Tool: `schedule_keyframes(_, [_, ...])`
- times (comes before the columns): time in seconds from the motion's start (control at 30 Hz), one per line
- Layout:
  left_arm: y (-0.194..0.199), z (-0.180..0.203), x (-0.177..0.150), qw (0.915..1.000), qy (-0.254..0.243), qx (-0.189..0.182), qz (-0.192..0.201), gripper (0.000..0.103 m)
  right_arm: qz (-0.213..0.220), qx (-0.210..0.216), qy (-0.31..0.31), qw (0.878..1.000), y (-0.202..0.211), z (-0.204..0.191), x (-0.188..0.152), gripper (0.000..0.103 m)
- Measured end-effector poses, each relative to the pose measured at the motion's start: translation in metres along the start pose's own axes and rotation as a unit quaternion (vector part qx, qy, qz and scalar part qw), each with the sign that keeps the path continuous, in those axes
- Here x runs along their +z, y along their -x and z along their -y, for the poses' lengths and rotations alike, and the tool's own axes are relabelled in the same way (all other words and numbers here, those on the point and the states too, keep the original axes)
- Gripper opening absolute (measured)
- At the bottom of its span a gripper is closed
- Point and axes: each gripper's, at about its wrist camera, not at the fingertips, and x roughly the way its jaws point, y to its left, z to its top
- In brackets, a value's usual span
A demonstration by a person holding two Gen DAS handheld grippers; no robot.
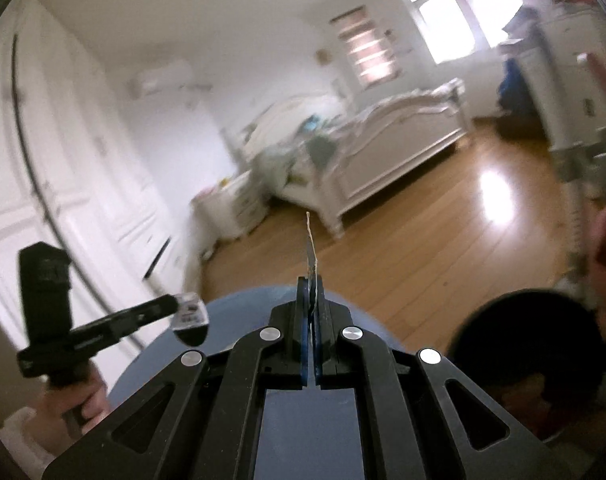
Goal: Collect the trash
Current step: 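Carry the clear cup and blue strip over the black bin and release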
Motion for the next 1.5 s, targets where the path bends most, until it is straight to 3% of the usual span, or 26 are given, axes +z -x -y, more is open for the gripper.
schedule_keyframes(0.2, [-0.049, 0.080, 0.026, 0.9955, -0.045, -0.083, -0.008, 0.015, 0.045, -0.060, -0.018, 0.997, 0.044, 0.054, 0.013, 0.003])
schedule_keyframes(0.43, [-0.110, 0.132, 0.015, 0.9882, -0.061, -0.132, -0.048, 0.015, 0.048, -0.110, -0.043, 0.992, 0.059, 0.117, 0.007, 0.003])
schedule_keyframes(0.8, [-0.160, 0.150, -0.007, 0.9840, -0.065, -0.133, -0.099, 0.015, 0.025, -0.126, -0.077, 0.989, 0.027, 0.168, -0.012, 0.003])
schedule_keyframes(1.23, [-0.205, 0.161, -0.010, 0.9798, -0.083, -0.132, -0.125, 0.019, -0.006, -0.147, -0.085, 0.985, 0.001, 0.203, -0.017, 0.005])
schedule_keyframes(1.3, [-0.204, 0.163, -0.010, 0.9806, -0.097, -0.117, -0.124, 0.030, -0.012, -0.163, -0.084, 0.983, -0.004, 0.206, -0.018, 0.029])
schedule_keyframes(1.37, [-0.198, 0.160, -0.011, 0.9829, -0.100, -0.100, -0.118, 0.079, -0.002, -0.164, -0.094, 0.982, -0.002, 0.207, -0.021, 0.082])
schedule_keyframes(1.4, [-0.189, 0.156, -0.012, 0.9857, -0.101, -0.088, -0.103, 0.086, 0.009, -0.157, -0.103, 0.982, 0.001, 0.207, -0.022, 0.083])
schedule_keyframes(1.5, [-0.165, 0.141, -0.015, 0.9871, -0.101, -0.077, -0.098, 0.088, 0.004, -0.153, -0.100, 0.983, 0.000, 0.200, -0.026, 0.083])
